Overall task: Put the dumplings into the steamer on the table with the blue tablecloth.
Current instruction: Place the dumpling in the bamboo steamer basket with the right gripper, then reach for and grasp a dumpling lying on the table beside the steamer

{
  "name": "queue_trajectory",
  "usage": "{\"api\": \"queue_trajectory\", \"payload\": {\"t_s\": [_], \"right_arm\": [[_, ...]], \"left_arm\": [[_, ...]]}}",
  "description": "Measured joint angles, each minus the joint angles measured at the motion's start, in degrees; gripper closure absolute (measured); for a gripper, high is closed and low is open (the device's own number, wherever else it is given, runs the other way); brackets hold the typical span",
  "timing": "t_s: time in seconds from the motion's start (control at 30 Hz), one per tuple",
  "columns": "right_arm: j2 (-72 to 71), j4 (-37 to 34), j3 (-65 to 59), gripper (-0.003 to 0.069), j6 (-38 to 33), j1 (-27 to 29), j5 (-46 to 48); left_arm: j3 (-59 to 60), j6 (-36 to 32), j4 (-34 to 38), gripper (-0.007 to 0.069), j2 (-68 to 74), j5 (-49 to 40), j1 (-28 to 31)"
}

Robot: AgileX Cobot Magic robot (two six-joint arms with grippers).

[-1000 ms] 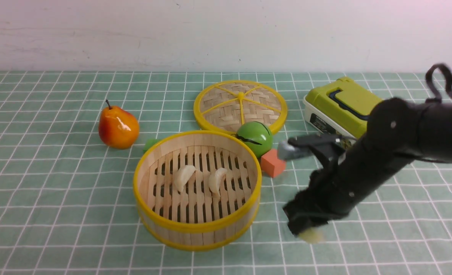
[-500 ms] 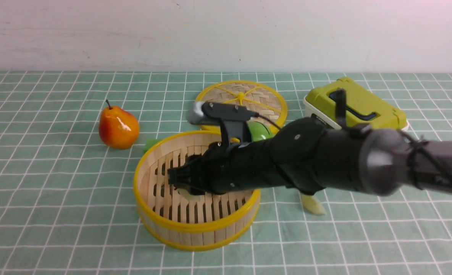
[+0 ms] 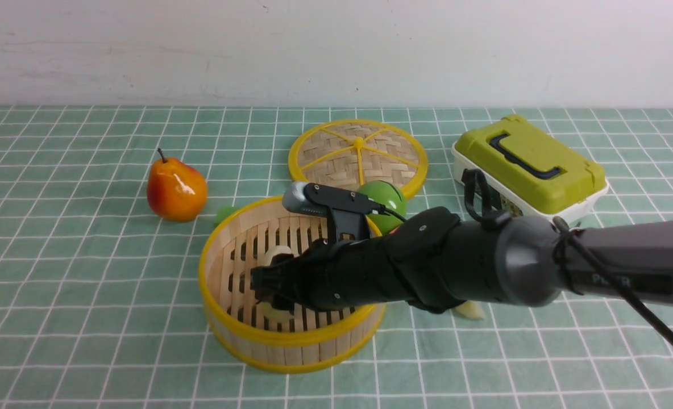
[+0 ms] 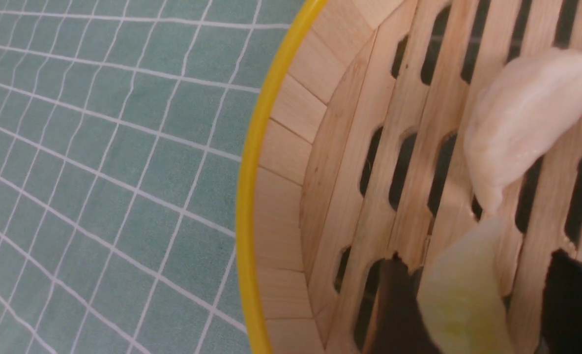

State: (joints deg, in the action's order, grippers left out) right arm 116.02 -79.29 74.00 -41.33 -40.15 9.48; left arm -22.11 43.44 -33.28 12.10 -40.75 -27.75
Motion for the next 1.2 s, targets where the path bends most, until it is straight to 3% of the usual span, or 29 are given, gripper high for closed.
{"api": "queue_trajectory", "payload": {"t_s": [0.1,0.27,0.33,0.5,0.6,0.77,1.0,1.2], "right_arm": [[-1.1,0.3,0.0,0.0194,-0.6,0.8,0.5],[-8.2,4.4,-0.1,0.0188,-4.9,4.9,7.1],[-12.8,9.2,-0.1,0.0196,-6.0,7.9,12.3],[-18.4,30.6,0.0,0.0235,-6.4,16.5,28.3],[-16.4,42.5,0.0,0.026,-5.9,19.3,32.1],[-10.2,53.3,-0.1,0.0312,3.5,21.0,30.1],[-5.3,58.3,-0.1,0.0341,21.5,21.6,26.4],[-3.4,60.0,0.0,0.0468,25.7,21.7,26.5]], "left_arm": [[0.0,0.0,0.0,0.0638,0.0,-0.3,0.0],[0.0,0.0,0.0,0.0638,0.0,-0.8,0.0],[0.0,0.0,0.0,0.0638,0.0,-1.0,0.0],[0.0,0.0,0.0,0.0638,0.0,-0.7,0.0],[0.0,0.0,0.0,0.0638,0.0,-0.4,0.0],[0.0,0.0,-0.1,0.0636,0.0,-0.3,0.0],[0.0,0.0,-0.1,0.0632,0.0,-0.2,0.0],[0.0,0.0,-0.1,0.0627,0.0,-0.2,0.0]]}}
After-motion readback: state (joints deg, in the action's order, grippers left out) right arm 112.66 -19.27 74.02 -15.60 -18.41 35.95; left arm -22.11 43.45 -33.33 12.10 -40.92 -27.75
